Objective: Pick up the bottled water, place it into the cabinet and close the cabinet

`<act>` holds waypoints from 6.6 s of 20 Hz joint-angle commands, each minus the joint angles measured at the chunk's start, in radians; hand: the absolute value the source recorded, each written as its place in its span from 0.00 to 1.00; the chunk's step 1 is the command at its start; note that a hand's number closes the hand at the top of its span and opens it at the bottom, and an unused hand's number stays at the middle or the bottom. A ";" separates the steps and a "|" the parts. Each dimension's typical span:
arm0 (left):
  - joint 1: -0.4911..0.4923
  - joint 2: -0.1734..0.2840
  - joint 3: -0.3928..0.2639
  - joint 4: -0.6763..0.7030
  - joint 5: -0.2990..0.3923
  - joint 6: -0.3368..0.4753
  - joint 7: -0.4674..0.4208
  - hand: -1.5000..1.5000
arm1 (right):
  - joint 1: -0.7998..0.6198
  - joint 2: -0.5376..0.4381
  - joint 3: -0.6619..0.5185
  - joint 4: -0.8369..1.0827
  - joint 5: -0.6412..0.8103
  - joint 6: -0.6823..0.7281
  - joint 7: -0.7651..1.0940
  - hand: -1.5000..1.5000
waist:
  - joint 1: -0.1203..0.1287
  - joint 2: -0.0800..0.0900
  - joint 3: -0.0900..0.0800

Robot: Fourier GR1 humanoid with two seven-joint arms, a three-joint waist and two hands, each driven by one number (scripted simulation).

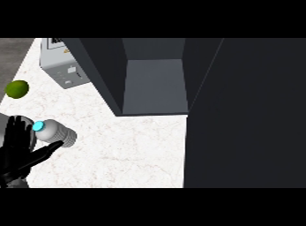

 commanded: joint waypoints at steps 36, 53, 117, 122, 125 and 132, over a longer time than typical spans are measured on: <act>-0.299 -0.074 -0.249 0.785 -0.345 -0.059 -0.825 1.00 | 0.184 -0.120 0.023 -0.071 0.025 -0.011 -0.169 0.00 | -0.001 -0.004 0.002; -0.374 -0.093 -0.714 0.453 0.051 0.145 -0.450 1.00 | 0.188 -0.155 -0.045 -0.060 -0.047 -0.026 -0.208 0.00 | 0.005 -0.005 0.002; -0.872 -0.094 -0.890 0.538 0.538 0.339 -0.385 1.00 | 0.212 -0.152 -0.073 -0.114 -0.040 0.074 -0.221 0.00 | -0.007 0.000 0.000; -0.692 -0.094 -1.010 0.337 0.601 0.273 -0.358 0.00 | 0.255 -0.148 -0.055 -0.123 -0.005 0.067 -0.260 0.00 | 0.010 -0.009 0.000; -0.586 -0.094 -1.092 0.202 0.611 0.264 -0.338 0.00 | 0.267 -0.122 0.008 -0.146 0.055 0.024 -0.230 0.00 | 0.028 -0.012 -0.001; -0.271 0.002 -1.175 -0.106 0.534 0.363 -0.347 0.00 | 0.305 -0.132 0.023 -0.159 0.094 -0.003 -0.261 0.00 | 0.061 -0.017 0.000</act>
